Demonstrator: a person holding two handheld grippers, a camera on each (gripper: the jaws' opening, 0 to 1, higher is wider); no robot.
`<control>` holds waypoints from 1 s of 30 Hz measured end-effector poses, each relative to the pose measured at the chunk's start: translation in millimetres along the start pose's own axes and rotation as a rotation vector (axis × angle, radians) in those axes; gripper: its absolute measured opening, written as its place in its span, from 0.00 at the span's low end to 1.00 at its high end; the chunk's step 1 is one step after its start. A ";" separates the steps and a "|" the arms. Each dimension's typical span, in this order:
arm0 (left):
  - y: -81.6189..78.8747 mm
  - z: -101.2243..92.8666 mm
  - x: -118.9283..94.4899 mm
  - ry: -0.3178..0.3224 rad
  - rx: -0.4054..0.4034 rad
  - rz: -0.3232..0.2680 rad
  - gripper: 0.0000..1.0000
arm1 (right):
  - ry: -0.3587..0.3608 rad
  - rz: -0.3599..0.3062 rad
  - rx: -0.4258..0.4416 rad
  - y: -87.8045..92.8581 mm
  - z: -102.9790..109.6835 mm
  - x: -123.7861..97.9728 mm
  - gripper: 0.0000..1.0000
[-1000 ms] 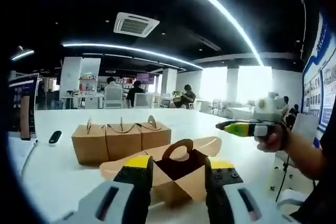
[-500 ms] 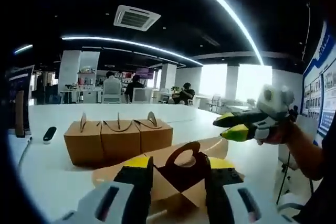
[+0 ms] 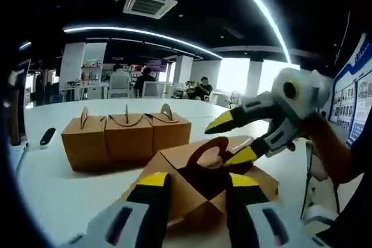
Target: Pick up one paper box from the group, open the paper box, and remove the item inside
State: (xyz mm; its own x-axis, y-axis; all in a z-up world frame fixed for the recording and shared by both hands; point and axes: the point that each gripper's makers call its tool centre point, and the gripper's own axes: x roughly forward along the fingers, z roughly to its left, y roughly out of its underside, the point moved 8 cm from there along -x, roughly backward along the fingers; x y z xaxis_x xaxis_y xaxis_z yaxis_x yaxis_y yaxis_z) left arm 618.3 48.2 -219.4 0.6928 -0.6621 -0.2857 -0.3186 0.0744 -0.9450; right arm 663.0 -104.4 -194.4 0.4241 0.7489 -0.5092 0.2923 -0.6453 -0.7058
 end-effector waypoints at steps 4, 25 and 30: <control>-4.9 -0.3 -0.3 0.039 0.076 0.042 0.38 | -0.016 -0.002 0.048 3.7 0.5 0.1 0.26; -14.1 -7.2 3.3 0.197 0.227 0.160 0.07 | -0.017 -0.311 0.446 -4.2 -60.9 -1.1 0.04; -15.1 -3.0 5.1 0.200 0.238 0.163 0.08 | -0.173 -0.371 0.724 13.4 -77.1 11.5 0.04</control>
State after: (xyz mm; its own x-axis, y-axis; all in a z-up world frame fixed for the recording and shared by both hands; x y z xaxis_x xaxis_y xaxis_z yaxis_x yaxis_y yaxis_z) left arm 624.6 41.5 -206.1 0.4975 -0.7581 -0.4216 -0.2385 0.3477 -0.9067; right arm 737.8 -116.0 -171.7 0.2536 0.9447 -0.2080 -0.2614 -0.1401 -0.9550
